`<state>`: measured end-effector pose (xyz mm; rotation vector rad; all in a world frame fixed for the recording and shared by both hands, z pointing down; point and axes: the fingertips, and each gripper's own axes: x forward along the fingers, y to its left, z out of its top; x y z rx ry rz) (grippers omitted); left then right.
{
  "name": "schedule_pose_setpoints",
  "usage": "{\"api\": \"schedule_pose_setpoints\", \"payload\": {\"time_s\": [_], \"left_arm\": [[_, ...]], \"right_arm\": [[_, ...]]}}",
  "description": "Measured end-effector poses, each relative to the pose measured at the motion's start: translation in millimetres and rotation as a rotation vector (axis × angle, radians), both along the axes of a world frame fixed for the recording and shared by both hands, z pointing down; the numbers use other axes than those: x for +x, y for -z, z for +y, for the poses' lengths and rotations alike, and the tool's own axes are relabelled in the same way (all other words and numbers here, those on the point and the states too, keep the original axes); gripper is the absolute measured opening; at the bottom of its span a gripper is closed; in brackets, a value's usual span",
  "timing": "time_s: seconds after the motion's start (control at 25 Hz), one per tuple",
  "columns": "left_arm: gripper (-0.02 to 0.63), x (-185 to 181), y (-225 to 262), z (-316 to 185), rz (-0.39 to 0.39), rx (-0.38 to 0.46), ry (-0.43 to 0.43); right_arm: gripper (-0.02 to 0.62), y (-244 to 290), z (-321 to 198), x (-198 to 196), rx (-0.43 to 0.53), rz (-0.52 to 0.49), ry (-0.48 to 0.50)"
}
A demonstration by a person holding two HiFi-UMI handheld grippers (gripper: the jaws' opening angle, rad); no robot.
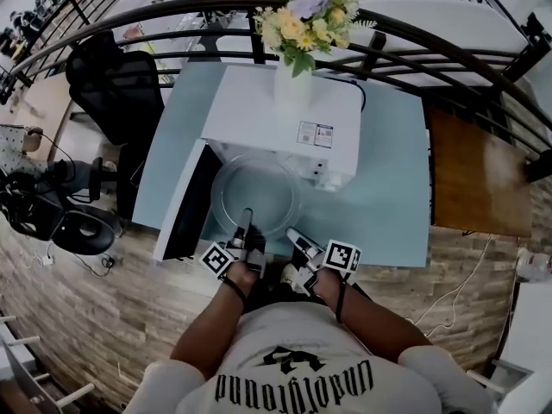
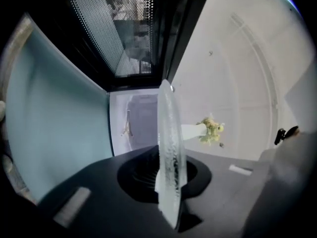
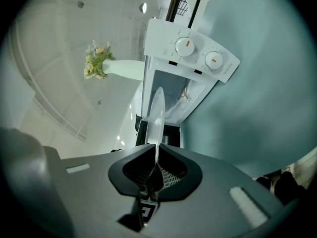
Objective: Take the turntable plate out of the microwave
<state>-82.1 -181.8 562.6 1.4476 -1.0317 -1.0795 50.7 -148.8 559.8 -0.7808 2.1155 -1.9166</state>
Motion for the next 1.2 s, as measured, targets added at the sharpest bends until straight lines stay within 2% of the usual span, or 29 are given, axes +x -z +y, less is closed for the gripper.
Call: {"api": "schedule_pose_setpoints", "payload": {"time_s": [0.12,0.44,0.72,0.84,1.0,1.2], "left_arm": [[0.075,-6.5,7.6,2.8,-0.013,0.004,-0.015],[0.075,-12.6,19.5,11.5,-0.001,0.019,-0.054],[0.075,-23.6,33.1,41.1,0.003,0.028,-0.129],[0.075,-27.2,39.9,55.7,0.001,0.029,-0.162],[0.075,-25.5,53.5,78.2,0.013,0.029,-0.220],[0.075,-26.0,71.4,107.6,0.002,0.068,-0.276]], "right_arm": [[0.021,7.8,6.0,-4.5,-0.012,0.015,-0.021],[0.021,20.3,14.9,-16.8,0.075,-0.025,-0.037],[0.021,34.8,54.6,-27.7,0.089,-0.010,-0.123],[0.021,35.4,78.4,-28.3,0.050,0.030,-0.174],[0.023,49.4,105.1,-31.8,0.097,0.011,-0.219],[0.023,56.1,144.6,-31.1,0.068,0.045,-0.255]]}}
